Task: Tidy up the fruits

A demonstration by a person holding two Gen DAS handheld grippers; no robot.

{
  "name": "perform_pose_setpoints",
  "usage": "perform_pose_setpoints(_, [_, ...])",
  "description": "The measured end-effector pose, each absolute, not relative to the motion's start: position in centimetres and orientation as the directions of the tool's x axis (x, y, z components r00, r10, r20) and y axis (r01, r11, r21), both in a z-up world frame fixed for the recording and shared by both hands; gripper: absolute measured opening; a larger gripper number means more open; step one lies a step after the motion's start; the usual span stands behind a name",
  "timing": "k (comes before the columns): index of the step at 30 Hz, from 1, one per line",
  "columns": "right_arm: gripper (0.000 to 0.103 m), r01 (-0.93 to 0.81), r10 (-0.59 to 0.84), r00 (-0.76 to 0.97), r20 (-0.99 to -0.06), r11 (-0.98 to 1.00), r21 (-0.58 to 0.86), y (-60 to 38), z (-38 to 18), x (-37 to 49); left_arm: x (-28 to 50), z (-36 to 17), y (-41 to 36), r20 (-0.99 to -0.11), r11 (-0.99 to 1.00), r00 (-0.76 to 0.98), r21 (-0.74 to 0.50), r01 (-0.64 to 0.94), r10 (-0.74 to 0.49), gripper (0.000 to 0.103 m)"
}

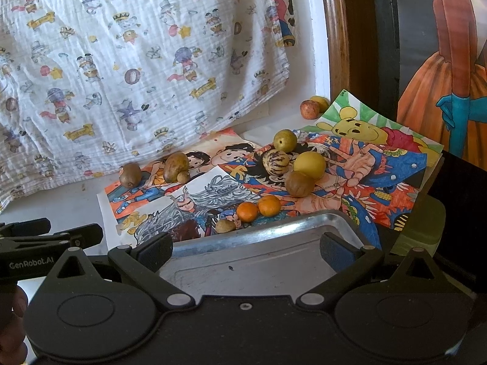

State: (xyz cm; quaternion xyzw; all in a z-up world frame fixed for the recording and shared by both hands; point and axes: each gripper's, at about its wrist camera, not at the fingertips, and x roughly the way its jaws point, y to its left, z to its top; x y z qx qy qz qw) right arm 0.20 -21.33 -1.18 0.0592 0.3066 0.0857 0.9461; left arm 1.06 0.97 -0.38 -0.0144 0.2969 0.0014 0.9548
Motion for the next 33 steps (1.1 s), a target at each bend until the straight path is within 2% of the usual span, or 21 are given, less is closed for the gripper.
perform_pose_setpoints(6, [0.103, -0.120, 0.201, 0.793, -0.575, 0.977, 0.177, -22.0, -1.5, 1.2, 2.6, -1.0, 2.0, -0.590, 1.000, 0.807, -0.018, -0.025, 0.010, 0.103])
perform_pose_setpoints(14, [0.103, -0.108, 0.197, 0.780, -0.594, 0.977, 0.182, -22.0, -2.2, 2.9, 5.9, -2.9, 4.5, -0.666, 0.991, 0.744, -0.124, -0.056, -0.042, 0.103])
perform_pose_setpoints(21, [0.103, -0.101, 0.196, 0.765, -0.613, 0.977, 0.187, -21.8, -2.9, 6.0, 8.7, -3.6, 5.3, -0.625, 0.996, 0.780, -0.080, -0.039, -0.020, 0.103])
perform_pose_setpoints(25, [0.103, -0.105, 0.198, 0.757, -0.623, 0.977, 0.183, -21.4, -3.4, 8.3, 12.4, -5.4, 7.1, -0.721, 0.974, 0.692, -0.176, -0.140, -0.031, 0.102])
perform_pose_setpoints(27, [0.103, -0.106, 0.197, 0.750, -0.631, 0.978, 0.180, -21.2, -3.7, 9.4, 13.7, -6.2, 7.4, -0.731, 0.974, 0.682, -0.166, -0.153, -0.017, 0.102])
perform_pose_setpoints(31, [0.103, -0.103, 0.193, 0.734, -0.651, 0.979, 0.174, -20.8, -4.6, 11.7, 15.9, -6.7, 7.5, -0.713, 0.978, 0.700, -0.179, -0.111, -0.051, 0.101])
perform_pose_setpoints(33, [0.103, -0.100, 0.191, 0.728, -0.659, 0.980, 0.173, -20.8, -5.0, 12.6, 16.6, -6.7, 7.4, -0.664, 0.978, 0.745, -0.190, -0.082, -0.066, 0.101])
